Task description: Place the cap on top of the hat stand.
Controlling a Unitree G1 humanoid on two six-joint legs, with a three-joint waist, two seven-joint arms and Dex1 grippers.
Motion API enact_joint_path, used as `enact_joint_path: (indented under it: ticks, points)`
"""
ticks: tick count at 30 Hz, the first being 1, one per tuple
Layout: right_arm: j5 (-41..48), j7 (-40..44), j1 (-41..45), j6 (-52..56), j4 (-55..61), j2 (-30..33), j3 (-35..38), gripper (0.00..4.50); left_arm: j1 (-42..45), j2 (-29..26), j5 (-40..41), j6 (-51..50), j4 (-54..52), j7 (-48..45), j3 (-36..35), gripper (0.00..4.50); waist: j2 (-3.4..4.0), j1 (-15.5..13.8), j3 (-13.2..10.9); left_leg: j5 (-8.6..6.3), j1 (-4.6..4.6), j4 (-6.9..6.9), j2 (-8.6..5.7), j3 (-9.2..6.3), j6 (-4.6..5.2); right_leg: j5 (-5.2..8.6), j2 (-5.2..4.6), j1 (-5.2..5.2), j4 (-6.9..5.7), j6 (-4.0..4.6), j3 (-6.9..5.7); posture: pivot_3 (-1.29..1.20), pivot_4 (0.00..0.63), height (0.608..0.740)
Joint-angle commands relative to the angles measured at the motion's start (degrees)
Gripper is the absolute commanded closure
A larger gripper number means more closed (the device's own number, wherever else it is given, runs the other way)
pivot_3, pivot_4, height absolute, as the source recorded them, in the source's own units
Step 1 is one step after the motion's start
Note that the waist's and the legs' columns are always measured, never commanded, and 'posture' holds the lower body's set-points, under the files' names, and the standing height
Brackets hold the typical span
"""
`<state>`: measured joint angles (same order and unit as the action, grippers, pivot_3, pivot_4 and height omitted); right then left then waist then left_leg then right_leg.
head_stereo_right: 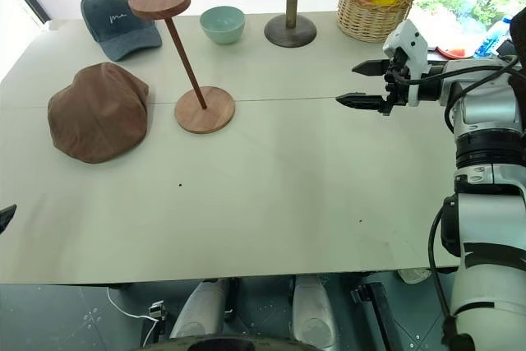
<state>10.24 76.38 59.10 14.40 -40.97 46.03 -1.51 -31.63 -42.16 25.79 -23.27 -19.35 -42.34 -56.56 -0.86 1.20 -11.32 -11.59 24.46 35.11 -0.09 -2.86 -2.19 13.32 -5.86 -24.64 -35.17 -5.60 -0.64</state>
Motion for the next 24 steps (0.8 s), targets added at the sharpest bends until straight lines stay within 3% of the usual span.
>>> enact_joint_path:
  ticks: [1, 10, 18, 21, 24]
  points:
    - [0.5, 0.1, 2.0, -1.0, 0.1, 0.5, 1.7, 0.05, 0.5, -0.4, 0.8, -0.1, -1.7, -0.3, -0.8, 0.0, 0.0, 0.0, 0.0, 0.0, 0.0, 0.01, 0.0, 0.0, 0.0, 0.0, 0.0, 0.0, -0.01, 0.0, 0.0, 0.0, 0.15, 0.74]
    - [0.5, -0.5, 2.3, -2.9, -1.3, 0.1, 1.7, 0.05, 2.1, -1.1, 0.2, -1.1, -2.2, 0.1, 0.3, 0.0, 0.0, 0.0, 0.0, 0.01, -0.04, 0.04, 0.0, 0.08, 0.01, -0.02, 0.04, 0.02, -0.06, -0.03, 0.07, 0.0, 0.15, 0.74]
    - [-0.2, -1.3, 4.2, -3.4, 1.4, -0.7, 1.0, 0.05, 6.4, -5.3, -5.1, 2.5, -3.6, -0.2, 6.6, 0.0, 0.0, 0.0, 0.0, 0.03, -0.13, 0.13, 0.02, 0.1, 0.0, -0.04, 0.1, 0.04, -0.25, -0.05, 0.15, 0.0, 0.15, 0.74]
    - [2.4, 2.0, 1.4, -0.2, 12.3, 0.3, 0.7, 0.05, 9.9, -7.6, -8.9, 4.6, -3.9, 0.8, 12.6, 0.0, 0.06, 0.0, 0.0, 0.03, -0.13, 0.12, 0.05, 0.12, 0.0, -0.05, 0.15, 0.04, -0.25, -0.05, 0.18, 0.0, 0.15, 0.74]
    - [7.7, 5.7, -3.0, 6.5, 27.1, 2.2, 1.3, 0.05, 12.7, -11.2, -17.7, 9.9, -2.1, 2.1, 20.7, 0.0, 0.05, -0.4, 0.0, 0.03, -0.12, 0.1, 0.1, 0.07, 0.0, -0.05, 0.24, 0.03, -0.31, -0.06, 0.18, 0.0, 0.15, 0.74]
